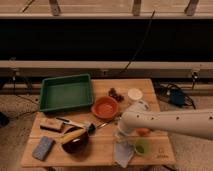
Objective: Wipe table surface with towel
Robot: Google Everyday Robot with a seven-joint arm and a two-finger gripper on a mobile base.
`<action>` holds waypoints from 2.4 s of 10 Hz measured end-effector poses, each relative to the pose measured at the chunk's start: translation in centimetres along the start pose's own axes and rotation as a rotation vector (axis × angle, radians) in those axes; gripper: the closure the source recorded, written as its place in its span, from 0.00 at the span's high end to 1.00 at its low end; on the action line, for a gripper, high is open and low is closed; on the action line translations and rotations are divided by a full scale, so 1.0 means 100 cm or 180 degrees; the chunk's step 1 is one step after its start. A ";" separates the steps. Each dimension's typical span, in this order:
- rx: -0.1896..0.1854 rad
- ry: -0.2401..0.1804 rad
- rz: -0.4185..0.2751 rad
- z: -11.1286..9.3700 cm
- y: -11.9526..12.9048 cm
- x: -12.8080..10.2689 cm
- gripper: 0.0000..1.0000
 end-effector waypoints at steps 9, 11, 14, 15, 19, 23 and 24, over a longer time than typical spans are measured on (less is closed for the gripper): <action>-0.0146 0.0126 -0.0322 -0.016 0.020 0.095 0.00; -0.0209 0.0128 -0.0238 -0.021 0.043 0.097 0.00; -0.0263 0.0097 -0.0039 -0.029 0.066 0.064 0.00; -0.0266 0.0071 0.0009 -0.028 0.068 0.050 0.00; -0.0218 -0.0042 0.0142 -0.010 0.052 0.005 0.00; -0.0134 0.0026 -0.0019 -0.008 0.016 0.024 0.14; -0.0116 0.0061 -0.0106 -0.010 0.006 0.040 0.25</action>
